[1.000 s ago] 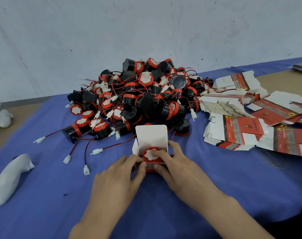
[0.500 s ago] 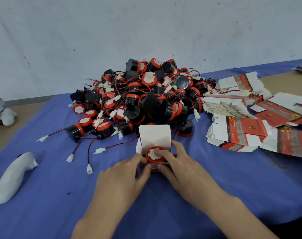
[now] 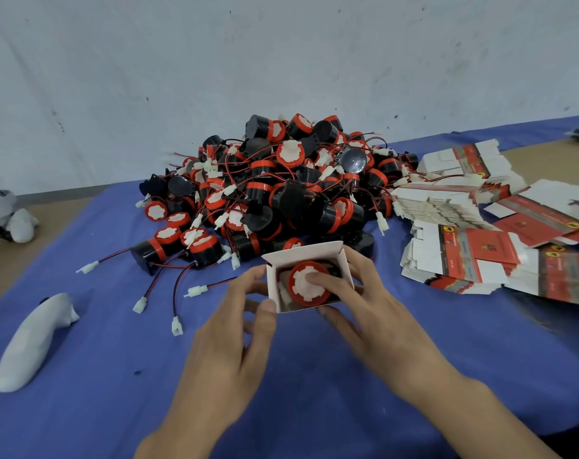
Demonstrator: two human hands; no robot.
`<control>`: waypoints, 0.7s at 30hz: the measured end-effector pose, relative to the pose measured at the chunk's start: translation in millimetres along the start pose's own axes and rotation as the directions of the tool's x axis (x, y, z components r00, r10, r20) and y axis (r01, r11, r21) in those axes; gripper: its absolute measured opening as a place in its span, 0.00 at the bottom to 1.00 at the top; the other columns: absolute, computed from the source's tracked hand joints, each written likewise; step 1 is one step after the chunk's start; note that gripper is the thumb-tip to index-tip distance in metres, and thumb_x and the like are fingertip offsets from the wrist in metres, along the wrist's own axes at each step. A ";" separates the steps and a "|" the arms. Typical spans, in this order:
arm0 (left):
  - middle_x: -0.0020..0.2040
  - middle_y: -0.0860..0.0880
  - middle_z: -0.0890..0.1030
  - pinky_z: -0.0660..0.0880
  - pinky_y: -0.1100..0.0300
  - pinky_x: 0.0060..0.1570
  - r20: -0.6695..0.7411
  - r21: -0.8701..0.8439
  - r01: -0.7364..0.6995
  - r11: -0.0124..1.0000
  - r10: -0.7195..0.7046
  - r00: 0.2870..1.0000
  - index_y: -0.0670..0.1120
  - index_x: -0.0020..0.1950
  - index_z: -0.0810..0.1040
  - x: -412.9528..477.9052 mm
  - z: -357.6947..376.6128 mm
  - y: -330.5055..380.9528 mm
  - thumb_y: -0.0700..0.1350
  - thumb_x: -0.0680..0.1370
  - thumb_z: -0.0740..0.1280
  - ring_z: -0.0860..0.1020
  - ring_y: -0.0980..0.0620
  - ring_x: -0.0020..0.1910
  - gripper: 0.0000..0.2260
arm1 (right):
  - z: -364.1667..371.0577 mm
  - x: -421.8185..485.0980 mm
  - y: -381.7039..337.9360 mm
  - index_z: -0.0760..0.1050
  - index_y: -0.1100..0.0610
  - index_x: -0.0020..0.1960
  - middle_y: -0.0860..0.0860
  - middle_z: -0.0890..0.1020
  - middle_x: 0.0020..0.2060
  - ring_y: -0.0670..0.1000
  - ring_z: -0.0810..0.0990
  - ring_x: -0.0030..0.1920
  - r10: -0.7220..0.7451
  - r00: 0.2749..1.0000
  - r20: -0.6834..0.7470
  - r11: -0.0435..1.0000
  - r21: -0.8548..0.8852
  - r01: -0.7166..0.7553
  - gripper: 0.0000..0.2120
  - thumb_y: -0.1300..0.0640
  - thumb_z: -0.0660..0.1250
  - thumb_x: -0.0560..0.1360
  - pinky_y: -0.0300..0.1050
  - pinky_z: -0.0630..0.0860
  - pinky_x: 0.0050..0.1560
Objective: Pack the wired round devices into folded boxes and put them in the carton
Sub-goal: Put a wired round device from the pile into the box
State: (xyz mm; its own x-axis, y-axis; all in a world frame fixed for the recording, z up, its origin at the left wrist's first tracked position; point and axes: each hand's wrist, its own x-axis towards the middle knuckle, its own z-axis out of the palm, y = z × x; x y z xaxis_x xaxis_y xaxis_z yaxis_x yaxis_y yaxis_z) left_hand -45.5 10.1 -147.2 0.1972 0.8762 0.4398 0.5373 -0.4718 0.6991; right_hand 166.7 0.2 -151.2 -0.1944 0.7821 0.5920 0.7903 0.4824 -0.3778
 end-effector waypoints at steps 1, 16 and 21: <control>0.57 0.68 0.77 0.77 0.60 0.44 -0.002 -0.029 -0.003 1.000 0.003 1.000 0.72 0.68 0.64 -0.1 0.7 -0.8 0.74 0.76 0.46 0.79 0.62 0.53 0.23 | -1.1 -0.6 -1.2 0.67 0.42 0.70 0.47 0.60 0.75 0.50 0.77 0.62 -0.004 1.000 -0.016 1.000 0.008 0.004 0.22 0.54 0.69 0.80 0.53 0.84 0.40; 0.54 0.65 0.83 0.76 0.69 0.50 0.152 -0.401 0.265 0.877 -0.222 0.963 0.63 0.60 0.75 15.1 8.9 4.5 0.62 0.75 0.62 0.81 0.65 0.54 0.15 | -5.2 -12.7 0.3 0.38 0.20 0.72 0.20 0.68 0.62 0.29 0.75 0.49 0.141 0.950 0.278 0.968 0.165 -0.192 0.35 0.33 0.59 0.76 0.29 0.73 0.46; 0.49 0.61 0.85 0.76 0.71 0.42 0.239 -0.354 0.419 0.836 -0.352 0.905 0.56 0.57 0.78 18.6 18.3 2.6 0.49 0.80 0.67 0.82 0.62 0.49 0.06 | 3.1 -14.7 7.3 0.36 0.19 0.69 0.26 0.75 0.61 0.37 0.79 0.57 0.234 0.936 0.262 0.924 0.240 -0.298 0.45 0.39 0.71 0.75 0.38 0.77 0.52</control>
State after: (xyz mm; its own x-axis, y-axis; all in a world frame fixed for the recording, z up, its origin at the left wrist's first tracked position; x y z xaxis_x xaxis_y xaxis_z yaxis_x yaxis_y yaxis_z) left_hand -25.4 26.9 -147.6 0.1851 0.9826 0.0174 0.2418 -0.0628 0.9683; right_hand 173.5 -6.5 -164.8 -0.1490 0.9485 0.2794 0.6482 0.3071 -0.6968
